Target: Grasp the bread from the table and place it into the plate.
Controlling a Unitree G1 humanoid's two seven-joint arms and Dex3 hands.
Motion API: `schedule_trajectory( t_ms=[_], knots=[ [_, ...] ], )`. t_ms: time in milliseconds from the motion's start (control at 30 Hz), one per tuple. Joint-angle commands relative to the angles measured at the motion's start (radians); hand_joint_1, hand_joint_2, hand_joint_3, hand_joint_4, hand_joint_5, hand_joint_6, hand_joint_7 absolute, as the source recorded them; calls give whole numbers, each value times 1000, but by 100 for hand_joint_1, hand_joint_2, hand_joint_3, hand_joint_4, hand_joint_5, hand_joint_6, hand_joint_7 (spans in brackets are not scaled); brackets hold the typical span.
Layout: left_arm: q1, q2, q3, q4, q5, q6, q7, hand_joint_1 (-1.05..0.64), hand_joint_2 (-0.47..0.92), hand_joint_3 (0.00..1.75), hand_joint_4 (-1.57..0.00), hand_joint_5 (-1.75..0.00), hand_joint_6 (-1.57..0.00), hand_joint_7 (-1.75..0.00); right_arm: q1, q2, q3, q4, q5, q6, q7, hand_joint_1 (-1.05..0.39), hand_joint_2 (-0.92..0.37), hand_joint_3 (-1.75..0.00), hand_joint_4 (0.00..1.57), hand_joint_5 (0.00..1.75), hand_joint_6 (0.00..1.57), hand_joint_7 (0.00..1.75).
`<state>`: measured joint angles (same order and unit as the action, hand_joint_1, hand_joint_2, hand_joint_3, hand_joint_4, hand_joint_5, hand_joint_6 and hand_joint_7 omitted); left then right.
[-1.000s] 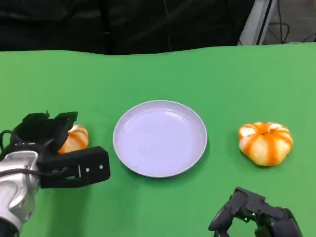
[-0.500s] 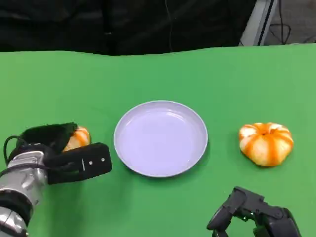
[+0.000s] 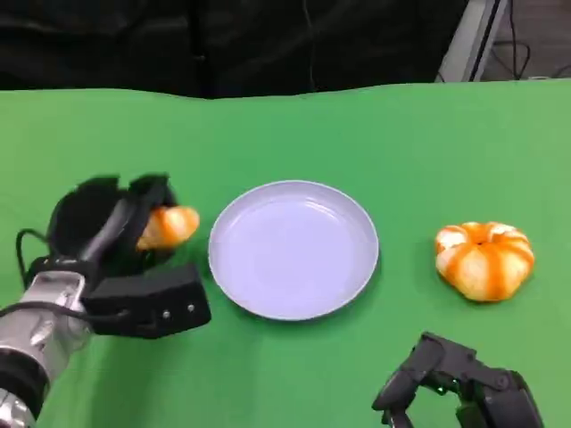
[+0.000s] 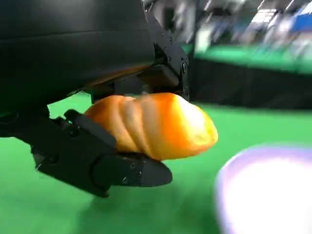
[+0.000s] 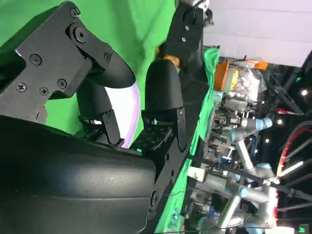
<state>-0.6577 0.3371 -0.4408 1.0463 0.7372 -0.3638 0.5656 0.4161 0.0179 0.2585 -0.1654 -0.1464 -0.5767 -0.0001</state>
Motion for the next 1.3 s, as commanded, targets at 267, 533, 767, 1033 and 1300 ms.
schedule_trajectory(
  t_ms=[267, 533, 767, 1033, 1300],
  knots=[
    [61, 42, 40, -265, -11, -33, 58, -16, 33, 139, -92, -175, -71, -175, 7, -12, -9, 7, 12, -4, 2, -8, -27, -138, 76, 159, 82, 132],
    [76, 20, 46, -355, -4, -20, 42, -17, 31, 146, -96, -175, -74, -175, 7, -14, -10, 4, 15, -4, 4, -8, -27, -138, 76, 160, 81, 132],
    [7, -79, -14, -291, 17, -26, 16, -16, 25, 142, -96, -175, -75, -175, 9, -6, -4, 2, 3, -4, -3, -9, -27, -138, 75, 159, 81, 132],
    [-51, -163, -52, -170, 18, -1, -48, -13, 29, 130, -93, -175, -73, -173, 17, -4, -2, -7, 2, -6, -4, -11, -27, -137, 76, 158, 81, 131],
    [-103, -246, -48, -81, -40, 67, -233, -17, 49, 95, -79, -175, -80, -112, 22, -6, -4, -5, 7, -6, -3, -10, -28, -136, 76, 157, 82, 130]
  ],
)
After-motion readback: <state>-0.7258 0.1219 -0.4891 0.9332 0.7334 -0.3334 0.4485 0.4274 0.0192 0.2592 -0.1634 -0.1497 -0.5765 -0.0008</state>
